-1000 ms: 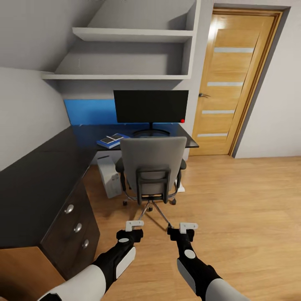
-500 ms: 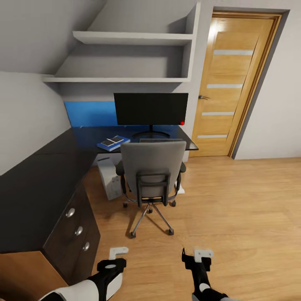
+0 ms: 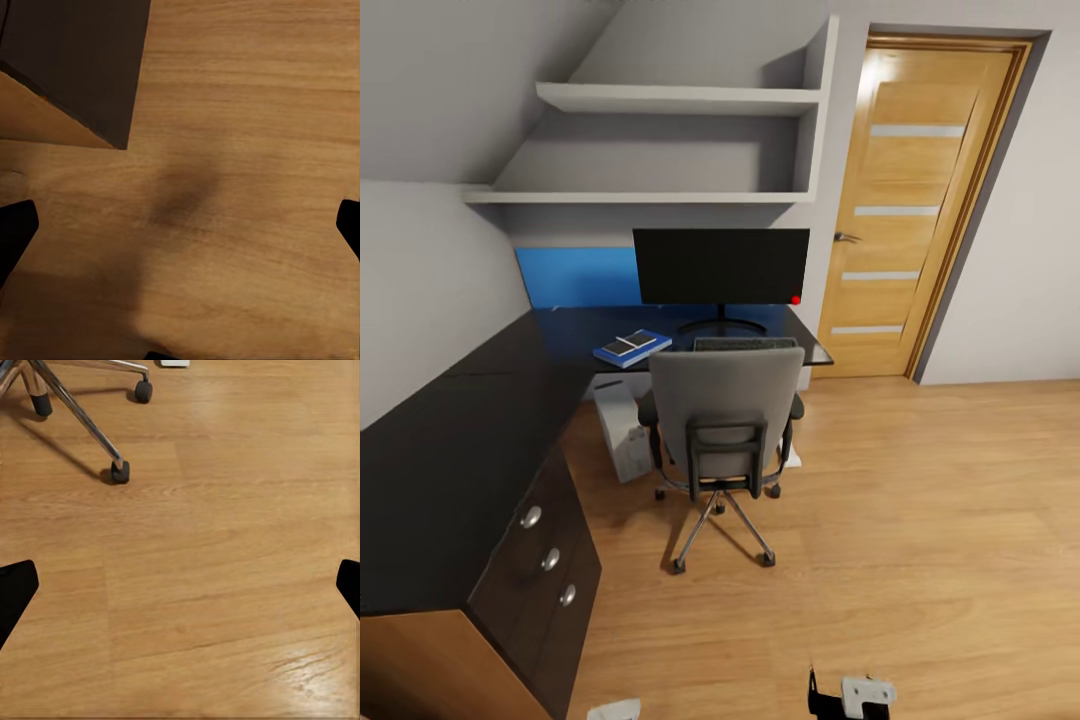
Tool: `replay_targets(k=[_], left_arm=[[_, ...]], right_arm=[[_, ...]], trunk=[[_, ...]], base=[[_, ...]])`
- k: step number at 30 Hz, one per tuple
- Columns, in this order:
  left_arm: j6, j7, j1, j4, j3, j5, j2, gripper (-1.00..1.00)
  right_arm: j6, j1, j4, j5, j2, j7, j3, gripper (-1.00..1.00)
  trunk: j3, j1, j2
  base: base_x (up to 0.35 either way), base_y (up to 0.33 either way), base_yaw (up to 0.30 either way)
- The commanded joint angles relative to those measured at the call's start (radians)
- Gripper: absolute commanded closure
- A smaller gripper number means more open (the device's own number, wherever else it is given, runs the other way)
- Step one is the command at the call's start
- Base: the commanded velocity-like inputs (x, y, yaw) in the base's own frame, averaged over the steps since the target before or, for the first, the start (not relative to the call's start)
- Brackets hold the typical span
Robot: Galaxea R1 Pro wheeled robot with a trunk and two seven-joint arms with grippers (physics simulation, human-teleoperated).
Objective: In the bedroom, organize the workspace by keeping the computer under the desk, ensuring the monitor is on the desk, placing the keyboard on the desk next to the monitor, placing the mouse on the desk next to the keyboard, moving the folder from the swivel chair onto the desk next to the mouse, stacking the notebook on top of the folder with the pen on top of the notebook, and positioning the swivel chair next to the desk.
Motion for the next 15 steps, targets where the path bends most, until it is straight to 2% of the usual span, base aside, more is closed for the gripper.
replay_targets(k=[1, 3, 5, 10, 15], left_arm=[[-0.023, 0.004, 0.024, 0.000, -0.010, 0.006, 0.004, -1.00], [-0.042, 0.004, 0.046, 0.000, -0.010, 0.006, 0.008, -1.00], [-0.083, 0.004, 0.083, 0.000, -0.011, 0.005, 0.023, -1.00], [-0.167, 0.003, 0.134, 0.000, -0.011, 0.004, 0.057, -1.00], [-0.200, 0.002, 0.158, 0.000, -0.011, 0.003, 0.086, -1.00]], right_arm=[[-0.006, 0.005, 0.002, -0.006, 0.000, -0.003, 0.009, -1.00], [-0.007, 0.010, 0.002, -0.007, 0.000, -0.004, 0.009, -1.00], [-0.008, 0.019, 0.002, -0.007, 0.000, -0.004, 0.008, -1.00], [-0.009, 0.024, 0.002, -0.005, -0.001, -0.004, 0.008, -1.00], [0.000, 0.026, 0.003, -0.003, -0.002, -0.004, 0.009, -1.00]], trunk=[[0.002, -0.004, 0.007], [0.009, -0.012, 0.021], [0.015, -0.019, 0.035], [0.031, -0.039, 0.070], [0.046, -0.058, 0.105]], base=[[0.000, 0.000, 0.000], [0.000, 0.000, 0.000], [0.000, 0.000, 0.000], [0.000, 0.000, 0.000], [0.000, 0.000, 0.000]])
